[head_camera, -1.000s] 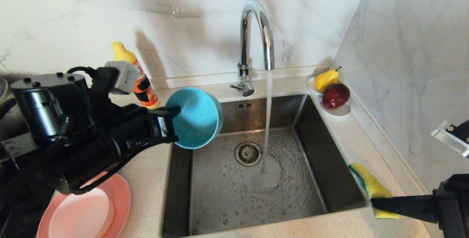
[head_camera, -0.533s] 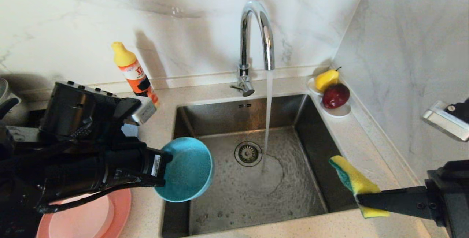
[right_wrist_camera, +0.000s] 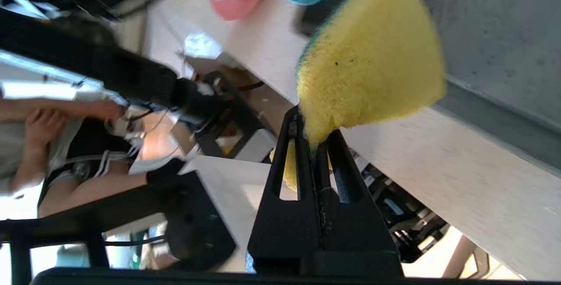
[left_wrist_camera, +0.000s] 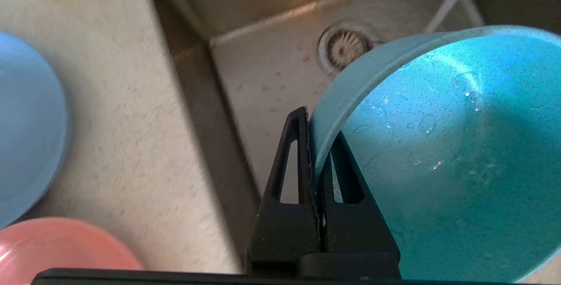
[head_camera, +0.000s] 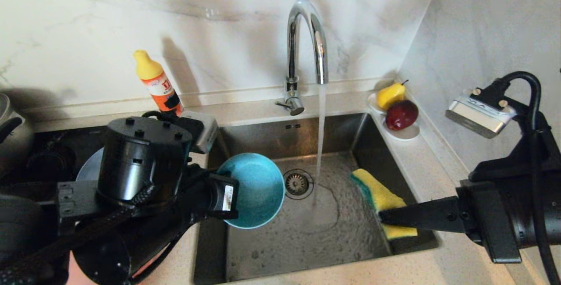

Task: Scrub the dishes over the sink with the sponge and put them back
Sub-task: Wipe the bowl

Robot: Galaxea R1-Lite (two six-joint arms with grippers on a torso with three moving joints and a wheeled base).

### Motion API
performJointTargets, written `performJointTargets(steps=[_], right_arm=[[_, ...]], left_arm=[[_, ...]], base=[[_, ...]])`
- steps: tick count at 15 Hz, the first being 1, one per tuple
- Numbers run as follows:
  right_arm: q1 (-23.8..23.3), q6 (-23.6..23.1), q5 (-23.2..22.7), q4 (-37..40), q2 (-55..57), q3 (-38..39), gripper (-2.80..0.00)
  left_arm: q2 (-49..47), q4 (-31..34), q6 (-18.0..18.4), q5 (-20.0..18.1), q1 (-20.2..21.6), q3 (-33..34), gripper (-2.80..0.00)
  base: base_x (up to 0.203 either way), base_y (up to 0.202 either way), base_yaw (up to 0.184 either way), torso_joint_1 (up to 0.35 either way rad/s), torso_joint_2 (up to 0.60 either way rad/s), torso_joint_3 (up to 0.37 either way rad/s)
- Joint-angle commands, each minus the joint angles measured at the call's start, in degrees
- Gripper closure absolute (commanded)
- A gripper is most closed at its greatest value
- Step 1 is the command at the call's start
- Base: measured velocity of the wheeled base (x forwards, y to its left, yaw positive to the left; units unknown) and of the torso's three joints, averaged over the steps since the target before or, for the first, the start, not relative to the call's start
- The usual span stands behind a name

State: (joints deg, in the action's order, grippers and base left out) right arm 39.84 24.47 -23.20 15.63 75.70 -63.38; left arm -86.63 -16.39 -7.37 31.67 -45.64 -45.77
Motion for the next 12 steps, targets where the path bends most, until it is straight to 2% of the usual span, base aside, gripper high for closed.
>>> performJointTargets(steps=[1,5,12], right_arm=[[2.3,0.3,-0.1,0.3,2.8,-2.0,0.0],[4.6,0.5,0.0,2.4,8.4,-6.6,0.0],[6.2,2.5,0.1,2.5,17.6,-13.5,0.0]], left_arm=[[-1.0,-4.0,0.1,2.5,-2.7,2.4,0.0],[-1.1,-11.5,0.5,4.2,-6.2,5.9,0.0],[-4.5,-18.8,2.3,7.3,-7.4,6.7,0.0]], base=[[0.0,0.0,0.0,0.0,0.0,0.0],[0.0,0.0,0.0,0.0,0.0,0.0],[0.0,0.0,0.0,0.0,0.0,0.0]])
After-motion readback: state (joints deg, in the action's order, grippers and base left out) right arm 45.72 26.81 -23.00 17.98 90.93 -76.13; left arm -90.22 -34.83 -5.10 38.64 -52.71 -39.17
